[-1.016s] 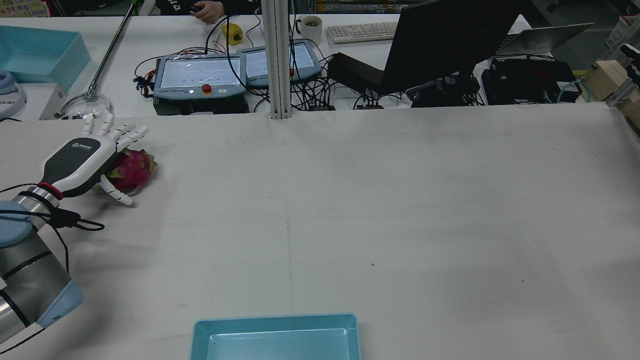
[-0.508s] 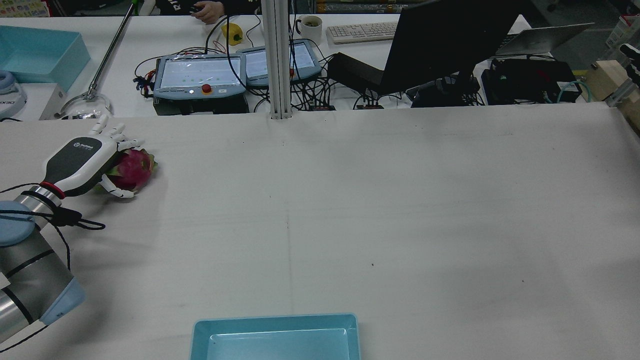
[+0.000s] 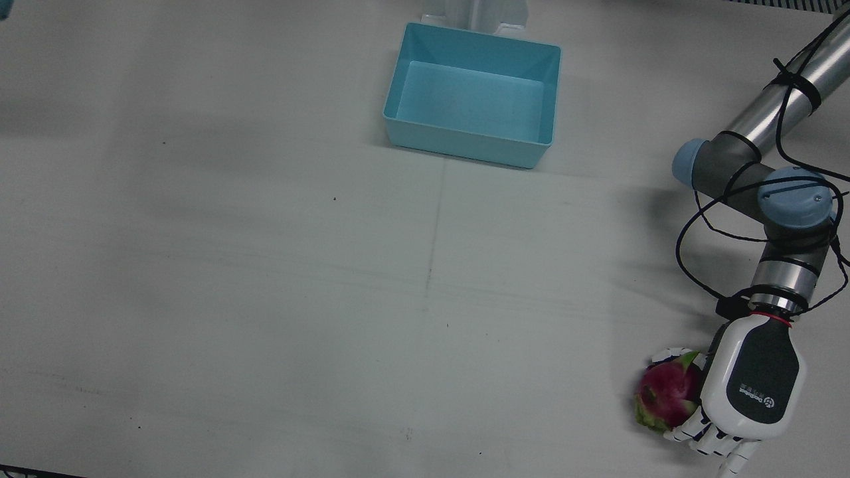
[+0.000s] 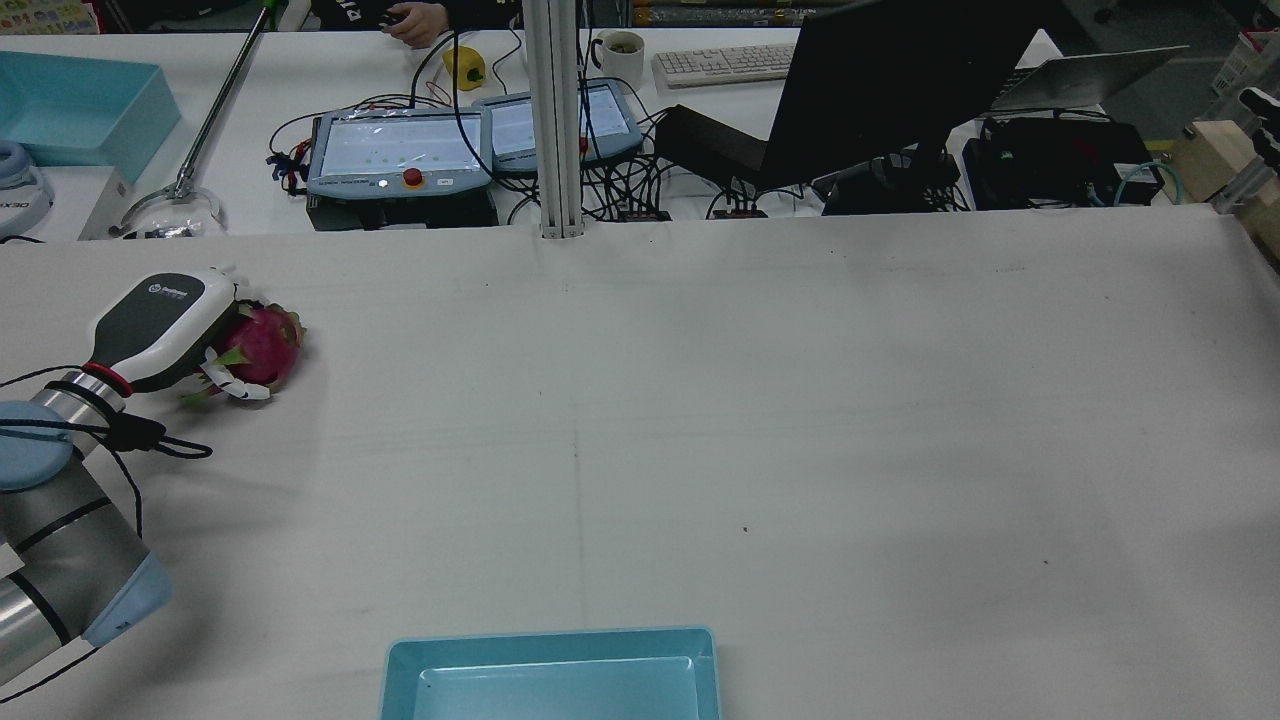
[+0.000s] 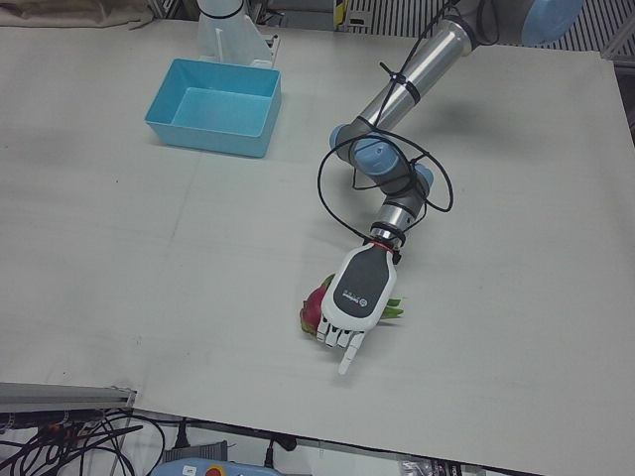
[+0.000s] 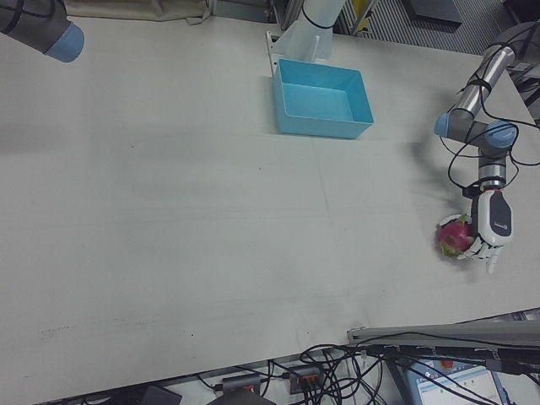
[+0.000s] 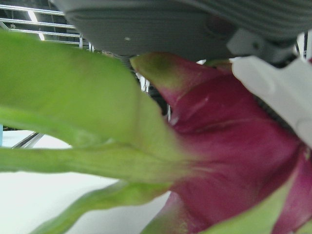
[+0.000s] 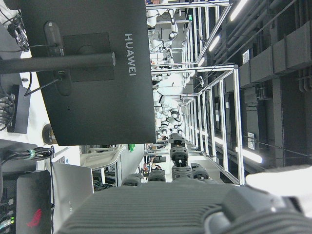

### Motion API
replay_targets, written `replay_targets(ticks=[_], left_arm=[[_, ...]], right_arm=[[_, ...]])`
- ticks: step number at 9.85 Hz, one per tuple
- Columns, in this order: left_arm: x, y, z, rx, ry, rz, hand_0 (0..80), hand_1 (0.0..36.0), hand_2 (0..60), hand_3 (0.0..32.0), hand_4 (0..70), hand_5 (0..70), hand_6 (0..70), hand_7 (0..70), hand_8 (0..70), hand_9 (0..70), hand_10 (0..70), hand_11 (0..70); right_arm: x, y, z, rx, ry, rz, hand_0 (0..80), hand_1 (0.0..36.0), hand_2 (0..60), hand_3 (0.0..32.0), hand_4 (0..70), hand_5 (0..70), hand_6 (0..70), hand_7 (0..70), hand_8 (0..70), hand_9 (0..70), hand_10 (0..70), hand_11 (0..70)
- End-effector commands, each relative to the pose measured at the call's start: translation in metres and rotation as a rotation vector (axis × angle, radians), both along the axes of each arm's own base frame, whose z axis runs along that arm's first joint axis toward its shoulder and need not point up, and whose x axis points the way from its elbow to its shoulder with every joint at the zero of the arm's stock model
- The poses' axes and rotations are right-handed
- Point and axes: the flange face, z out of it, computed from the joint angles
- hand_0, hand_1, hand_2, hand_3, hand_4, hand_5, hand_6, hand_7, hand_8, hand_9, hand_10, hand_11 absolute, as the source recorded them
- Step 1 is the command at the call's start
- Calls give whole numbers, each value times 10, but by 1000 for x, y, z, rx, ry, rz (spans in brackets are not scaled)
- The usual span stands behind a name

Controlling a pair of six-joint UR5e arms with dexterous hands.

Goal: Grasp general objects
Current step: 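Close the left hand fingers around the dragon fruit, then lift the dragon fruit with the left hand and carry it toward the blue tray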

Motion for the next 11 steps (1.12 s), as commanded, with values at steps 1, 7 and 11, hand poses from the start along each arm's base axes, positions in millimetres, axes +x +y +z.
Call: replay_targets(ticks=[1,7,11], left_arm=[[-13,-5,-10,-27,74,-1,447,0,244,0,700,537,700,700,608,700,700,700],[5,-27,-118,-39,264,320,440,0,492,0,700,700,700,700,700,700,700,700],[30,-12,-141,-82,466,631,458,0,600,0,700,700,700,700,700,700,700,700]], right_arm=[[0,0,0,0,0,0,0,0,0,0,0,0,0,0,0,0,0,0],[0,0,0,0,0,0,0,0,0,0,0,0,0,0,0,0,0,0],[0,0,0,0,0,0,0,0,0,0,0,0,0,0,0,0,0,0]])
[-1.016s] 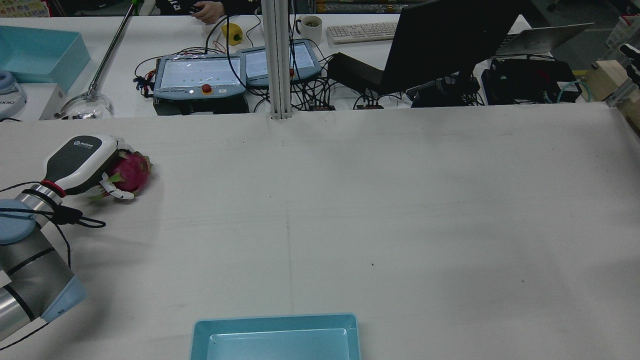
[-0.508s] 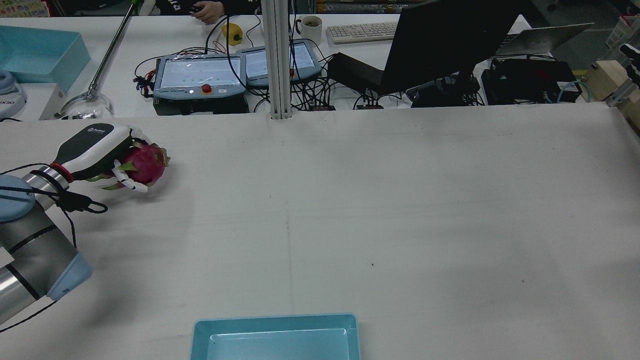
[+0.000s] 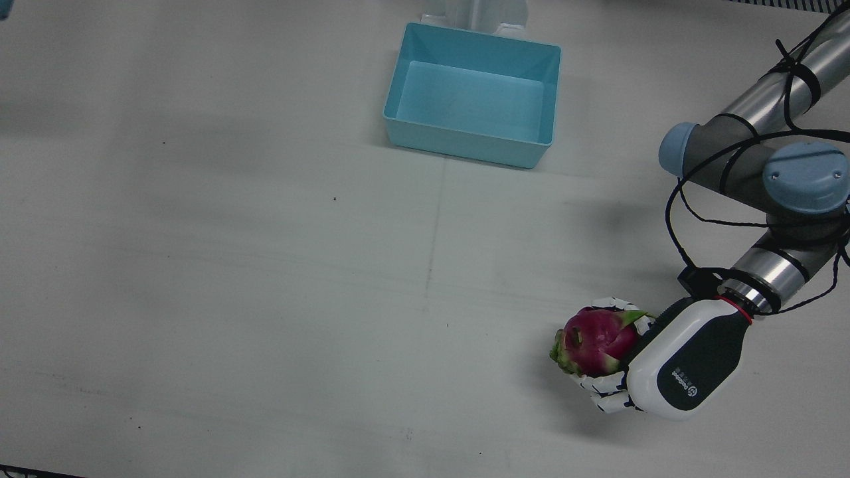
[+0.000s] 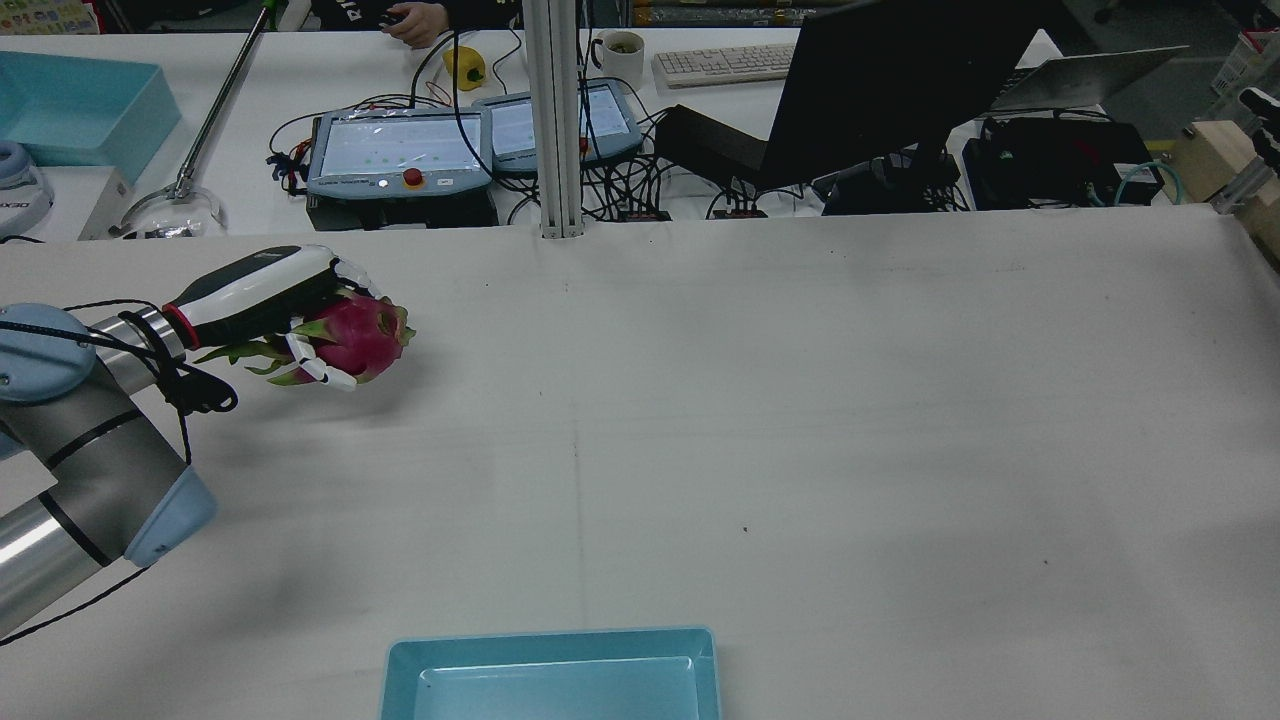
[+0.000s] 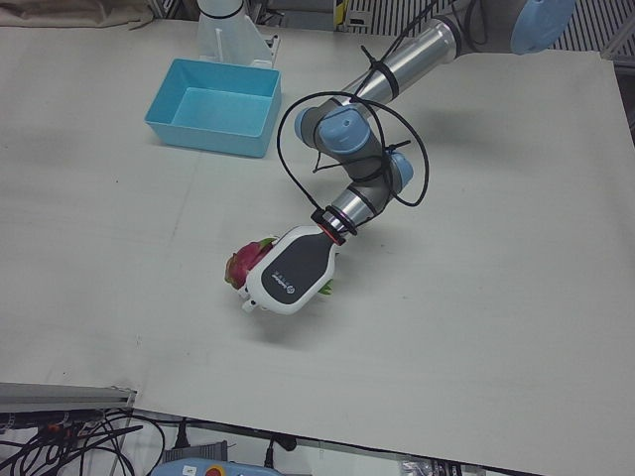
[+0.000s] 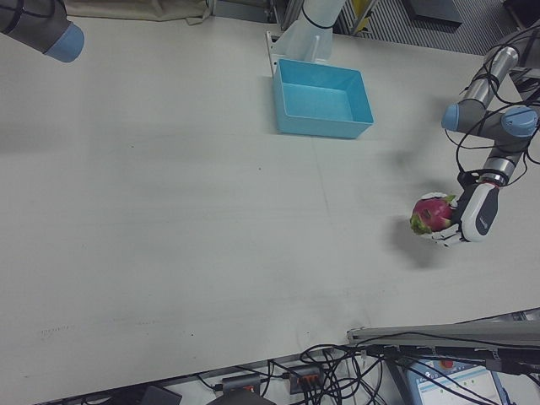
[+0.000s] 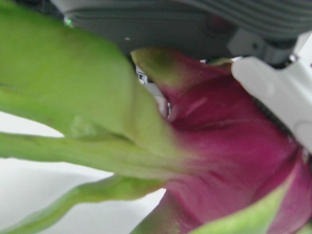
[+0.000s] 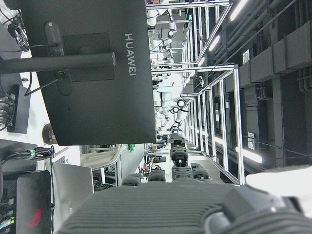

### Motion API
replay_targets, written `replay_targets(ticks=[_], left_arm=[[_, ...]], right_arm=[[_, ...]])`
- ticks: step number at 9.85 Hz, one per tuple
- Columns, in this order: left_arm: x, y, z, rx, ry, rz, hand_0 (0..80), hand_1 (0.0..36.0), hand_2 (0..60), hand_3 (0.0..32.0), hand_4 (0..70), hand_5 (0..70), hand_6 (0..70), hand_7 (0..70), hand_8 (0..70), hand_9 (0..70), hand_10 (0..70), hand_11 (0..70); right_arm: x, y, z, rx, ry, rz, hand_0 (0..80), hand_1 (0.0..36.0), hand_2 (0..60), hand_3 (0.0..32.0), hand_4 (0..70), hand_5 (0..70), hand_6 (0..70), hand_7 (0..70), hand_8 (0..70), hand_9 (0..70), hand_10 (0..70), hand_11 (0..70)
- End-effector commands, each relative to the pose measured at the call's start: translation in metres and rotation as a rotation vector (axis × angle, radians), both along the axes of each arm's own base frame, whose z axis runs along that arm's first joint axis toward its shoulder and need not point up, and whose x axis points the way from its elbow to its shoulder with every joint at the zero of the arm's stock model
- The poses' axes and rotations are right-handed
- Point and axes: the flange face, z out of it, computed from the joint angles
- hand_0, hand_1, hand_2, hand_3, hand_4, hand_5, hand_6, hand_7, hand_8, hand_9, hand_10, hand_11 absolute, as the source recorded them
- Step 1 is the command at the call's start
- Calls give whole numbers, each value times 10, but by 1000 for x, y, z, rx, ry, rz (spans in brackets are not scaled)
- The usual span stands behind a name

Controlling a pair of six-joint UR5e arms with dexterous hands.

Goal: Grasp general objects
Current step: 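Lift the dragon fruit with the left hand and carry it toward the blue tray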

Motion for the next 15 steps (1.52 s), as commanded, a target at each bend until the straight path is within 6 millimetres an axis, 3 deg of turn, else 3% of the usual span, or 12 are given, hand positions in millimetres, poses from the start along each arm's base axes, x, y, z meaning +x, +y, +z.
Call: replay_targets(ticks=[1,3,4,5,7,9,12,14,15], left_arm=[[18,13,-28,-16,170,273,457,0,600,0,700,700,700,700,700,700,700,700],[2,43,-98,23,243,370,457,0,600,0,700,700,700,700,700,700,700,700],[-7,58,-125,37,238,402,460,0,600,0,700,700,700,700,700,700,700,700],[-9,69,-138,53,226,443,463,0,600,0,700,700,700,700,700,700,700,700],[4,85,-146,62,225,493,464,0,600,0,700,700,700,700,700,700,700,700],[46,129,-163,79,242,589,468,0,600,0,700,700,700,700,700,700,700,700],[112,194,-169,63,253,736,469,0,600,0,700,700,700,700,700,700,700,700],[125,213,-170,50,247,780,474,0,600,0,700,700,700,700,700,700,700,700],[115,215,-175,53,239,774,477,0,600,0,700,700,700,700,700,700,700,700]], right_arm=[[0,0,-1,2,0,0,0,0,0,0,0,0,0,0,0,0,0,0],[0,0,-1,2,0,0,0,0,0,0,0,0,0,0,0,0,0,0],[0,0,0,0,0,0,0,0,0,0,0,0,0,0,0,0,0,0],[0,0,-1,2,0,0,0,0,0,0,0,0,0,0,0,0,0,0],[0,0,-1,2,0,0,0,0,0,0,0,0,0,0,0,0,0,0],[0,0,-1,2,0,0,0,0,0,0,0,0,0,0,0,0,0,0],[0,0,-1,2,0,0,0,0,0,0,0,0,0,0,0,0,0,0],[0,0,-1,2,0,0,0,0,0,0,0,0,0,0,0,0,0,0],[0,0,-1,2,0,0,0,0,0,0,0,0,0,0,0,0,0,0]])
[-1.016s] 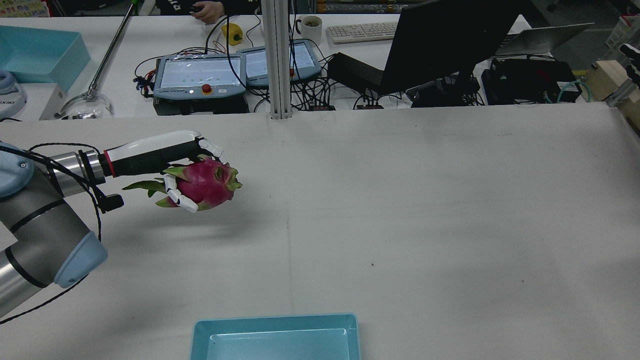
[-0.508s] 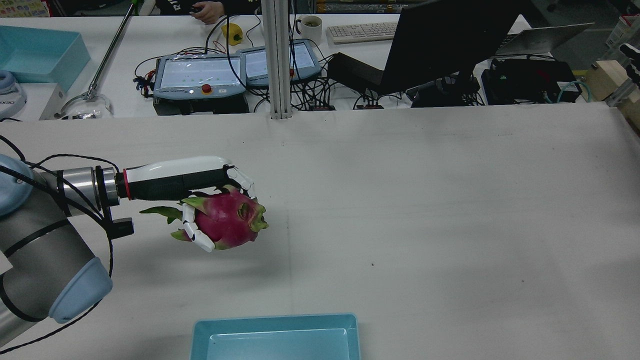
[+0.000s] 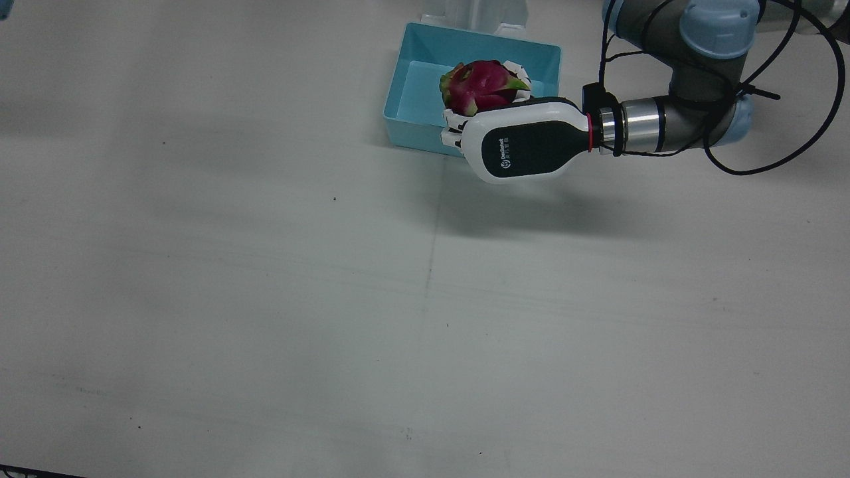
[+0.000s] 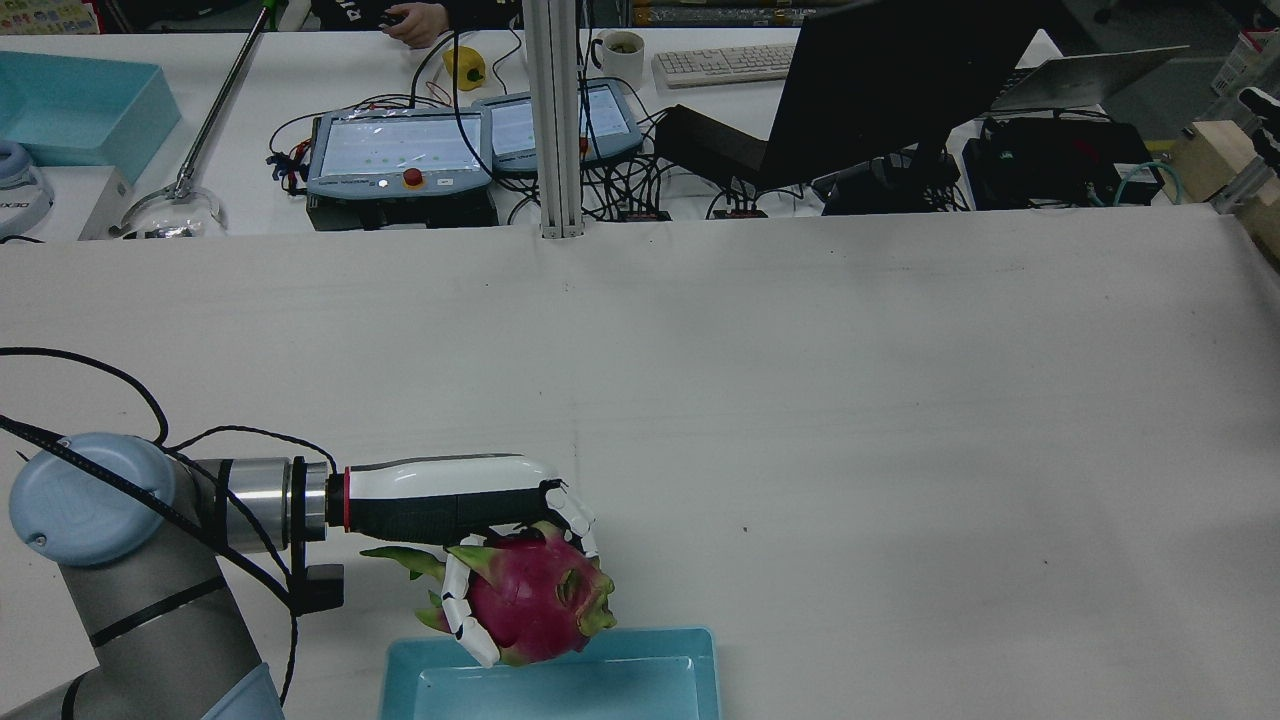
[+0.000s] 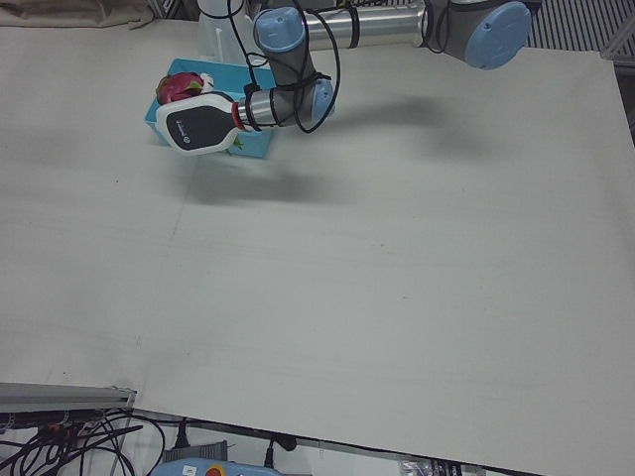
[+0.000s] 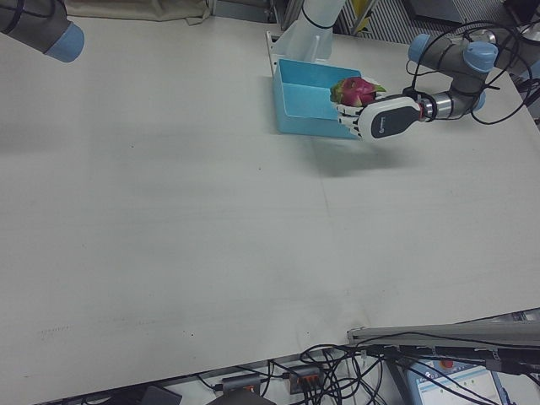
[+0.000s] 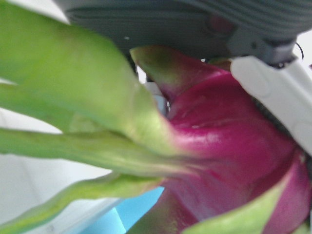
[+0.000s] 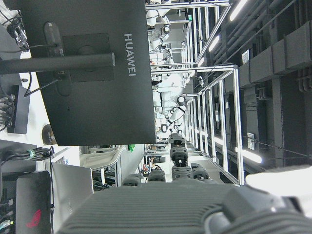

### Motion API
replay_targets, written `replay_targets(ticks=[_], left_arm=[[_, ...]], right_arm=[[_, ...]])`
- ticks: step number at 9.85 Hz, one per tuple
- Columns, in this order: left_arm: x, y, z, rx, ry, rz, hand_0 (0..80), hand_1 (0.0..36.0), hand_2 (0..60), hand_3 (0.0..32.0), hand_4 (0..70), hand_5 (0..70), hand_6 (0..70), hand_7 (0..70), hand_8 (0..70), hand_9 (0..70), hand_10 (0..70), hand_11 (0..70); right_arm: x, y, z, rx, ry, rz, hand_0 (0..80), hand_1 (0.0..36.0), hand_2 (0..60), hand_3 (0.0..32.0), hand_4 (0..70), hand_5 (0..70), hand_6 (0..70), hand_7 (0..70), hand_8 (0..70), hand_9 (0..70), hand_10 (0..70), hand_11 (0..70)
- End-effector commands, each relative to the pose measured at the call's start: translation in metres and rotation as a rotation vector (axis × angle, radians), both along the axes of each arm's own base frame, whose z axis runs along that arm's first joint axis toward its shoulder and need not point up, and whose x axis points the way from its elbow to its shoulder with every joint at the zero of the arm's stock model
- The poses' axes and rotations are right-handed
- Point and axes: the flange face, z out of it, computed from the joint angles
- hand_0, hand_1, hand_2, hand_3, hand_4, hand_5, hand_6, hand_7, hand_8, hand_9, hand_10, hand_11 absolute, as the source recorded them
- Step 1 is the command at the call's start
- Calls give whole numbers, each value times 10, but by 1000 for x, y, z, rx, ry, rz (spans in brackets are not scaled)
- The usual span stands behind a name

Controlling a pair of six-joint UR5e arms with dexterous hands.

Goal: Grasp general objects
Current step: 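Lower the dragon fruit onto the blue tray with the left hand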

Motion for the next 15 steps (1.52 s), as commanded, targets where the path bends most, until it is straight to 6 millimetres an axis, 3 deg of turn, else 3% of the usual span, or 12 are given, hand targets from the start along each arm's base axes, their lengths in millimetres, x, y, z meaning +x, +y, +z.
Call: replay_targets(ticks=[1,4,6,7,8,9,10,11,15], left_arm=[[-9,21,-12,16,-8,36,477,0,596,0,700,700,700,700,700,700,700,700],[-5,42,-20,44,-4,120,486,0,508,0,700,700,700,700,700,700,700,700],[1,48,-24,37,16,158,475,0,204,0,700,688,700,700,700,700,700,700],[-1,47,-24,36,16,160,472,29,73,0,654,394,551,700,449,477,364,508],[0,48,-25,38,23,169,478,68,16,0,417,227,285,438,219,137,126,181],[2,49,-28,38,31,179,468,73,2,0,301,173,152,265,113,39,17,26],[2,49,-31,39,40,182,458,56,0,0,221,154,81,173,74,20,0,0],[1,48,-32,37,44,184,452,46,0,0,187,140,56,141,54,14,0,0],[-1,48,-37,39,54,185,452,51,0,0,160,138,49,144,35,14,0,0]], right_arm=[[0,0,0,0,0,0,0,0,0,0,0,0,0,0,0,0,0,0],[0,1,1,-2,0,0,0,0,0,0,0,0,0,0,0,0,0,0],[0,1,1,-2,0,0,0,0,0,0,0,0,0,0,0,0,0,0],[0,0,0,0,0,0,0,0,0,0,0,0,0,0,0,0,0,0],[0,0,0,0,0,0,0,0,0,0,0,0,0,0,0,0,0,0],[0,0,0,0,0,0,0,0,0,0,0,0,0,0,0,0,0,0],[0,0,0,1,0,0,0,0,0,0,0,0,0,0,0,0,0,0],[0,0,0,0,0,0,0,0,0,0,0,0,0,0,0,0,0,0],[0,1,1,-2,0,0,0,0,0,0,0,0,0,0,0,0,0,0]])
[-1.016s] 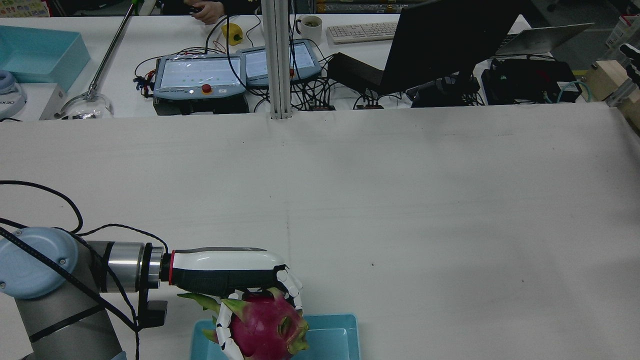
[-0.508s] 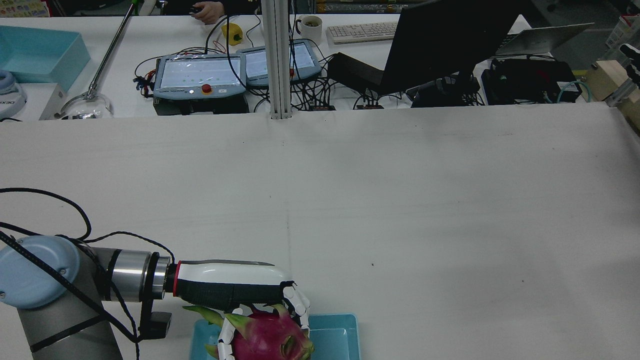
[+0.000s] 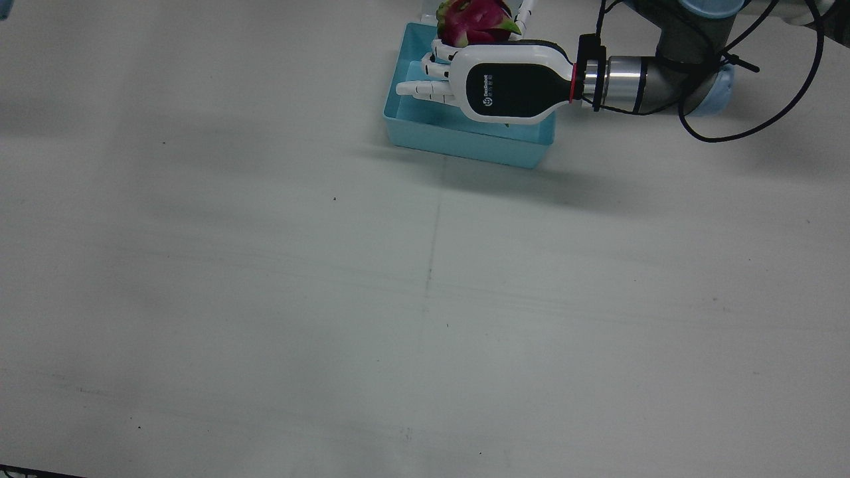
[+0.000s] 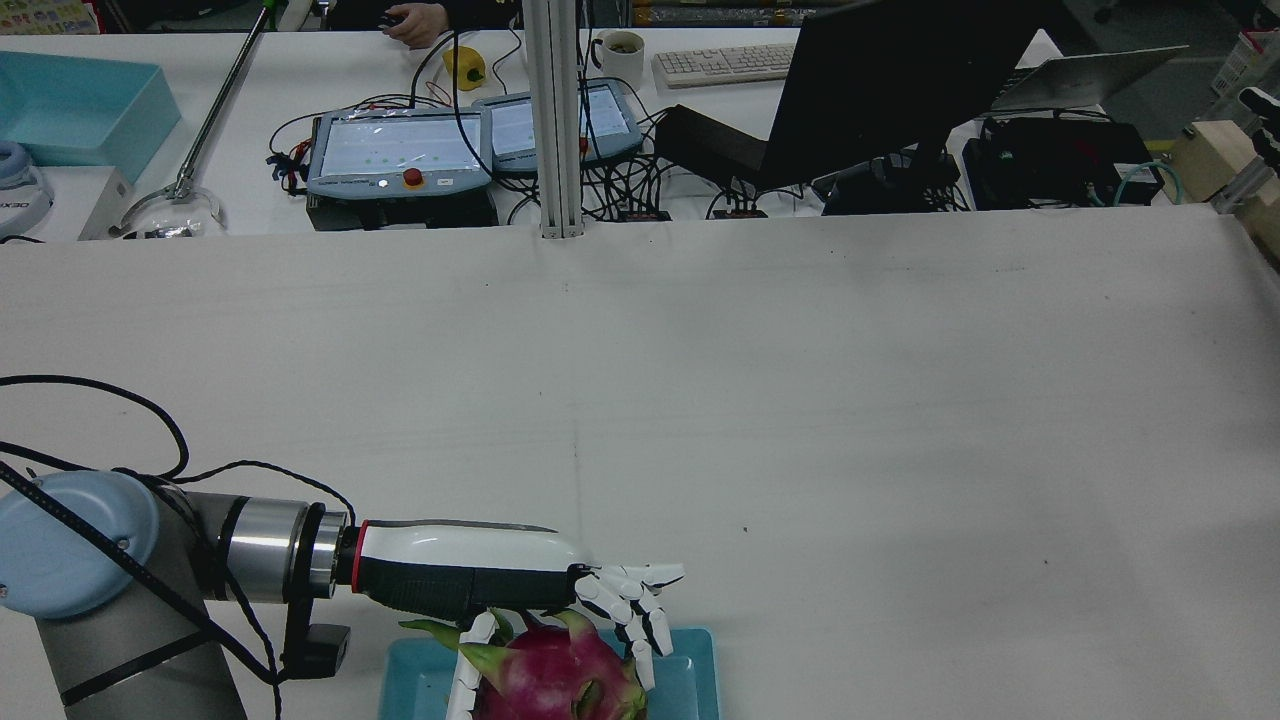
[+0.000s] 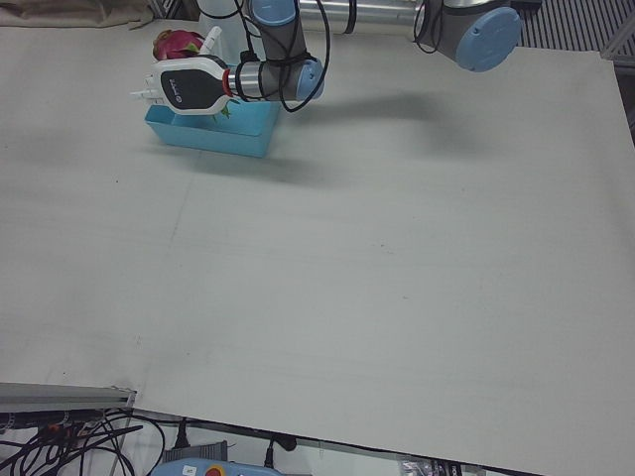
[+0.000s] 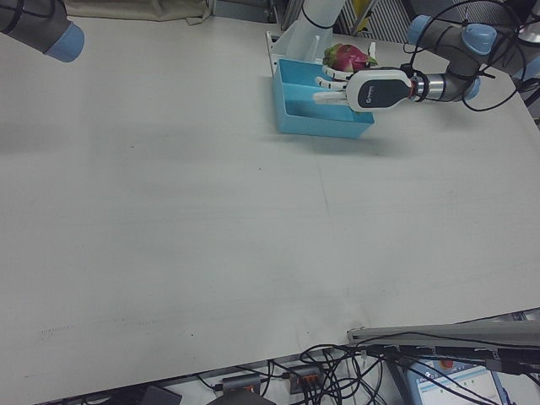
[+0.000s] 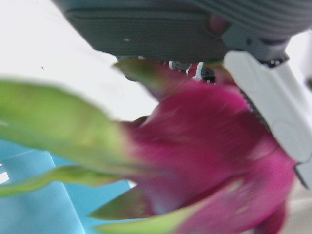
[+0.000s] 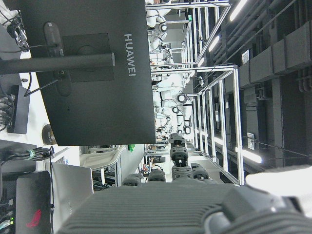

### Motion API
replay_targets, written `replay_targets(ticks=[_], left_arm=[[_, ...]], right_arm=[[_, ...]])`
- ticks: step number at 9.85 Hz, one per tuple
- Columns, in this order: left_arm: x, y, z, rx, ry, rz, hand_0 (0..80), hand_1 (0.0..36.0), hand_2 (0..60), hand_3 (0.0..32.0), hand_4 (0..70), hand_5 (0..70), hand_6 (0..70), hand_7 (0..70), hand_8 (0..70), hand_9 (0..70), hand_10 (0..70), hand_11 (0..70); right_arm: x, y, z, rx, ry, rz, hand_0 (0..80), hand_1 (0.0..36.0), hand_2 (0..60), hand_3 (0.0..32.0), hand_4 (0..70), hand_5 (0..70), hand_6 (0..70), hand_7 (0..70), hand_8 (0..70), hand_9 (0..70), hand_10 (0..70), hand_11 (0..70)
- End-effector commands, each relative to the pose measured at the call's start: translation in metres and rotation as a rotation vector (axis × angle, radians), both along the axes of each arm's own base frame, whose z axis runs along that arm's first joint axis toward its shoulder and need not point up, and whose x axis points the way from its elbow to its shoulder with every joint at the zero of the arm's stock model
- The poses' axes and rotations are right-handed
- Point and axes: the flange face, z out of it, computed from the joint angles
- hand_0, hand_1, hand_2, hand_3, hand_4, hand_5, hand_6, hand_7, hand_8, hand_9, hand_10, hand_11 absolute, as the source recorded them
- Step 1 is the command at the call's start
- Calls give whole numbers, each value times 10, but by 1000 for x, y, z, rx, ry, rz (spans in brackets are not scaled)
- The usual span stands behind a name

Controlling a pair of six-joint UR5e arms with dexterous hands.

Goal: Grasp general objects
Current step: 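Open the left hand fingers to release the dragon fruit in the tray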

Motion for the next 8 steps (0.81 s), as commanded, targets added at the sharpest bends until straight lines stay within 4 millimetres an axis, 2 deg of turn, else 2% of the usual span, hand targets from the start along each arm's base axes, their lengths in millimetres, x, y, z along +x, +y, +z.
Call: replay_targets(ticks=[1,4,5,7,8], left_arm=[[-2,-2,-4,3,12,-2,447,50,0,0,158,148,48,148,31,15,0,0],[-8,-8,-5,-2,18,-7,441,47,0,0,154,134,46,156,28,17,0,0],[-26,-28,-3,-14,12,-49,447,49,0,0,168,134,57,186,39,23,0,0],[-91,-99,16,-58,-34,-214,500,104,0,0,267,216,155,343,82,54,4,9],[-125,-143,33,-86,-57,-305,526,118,0,0,339,253,228,428,112,73,55,87]], right_arm=[[0,0,0,1,0,0,0,0,0,0,0,0,0,0,0,0,0,0],[0,0,0,0,0,0,0,0,0,0,0,0,0,0,0,0,0,0],[0,0,0,0,0,0,0,0,0,0,0,0,0,0,0,0,0,0],[0,0,0,0,0,0,0,0,0,0,0,0,0,0,0,0,0,0],[0,0,0,0,0,0,0,0,0,0,0,0,0,0,0,0,0,0]])
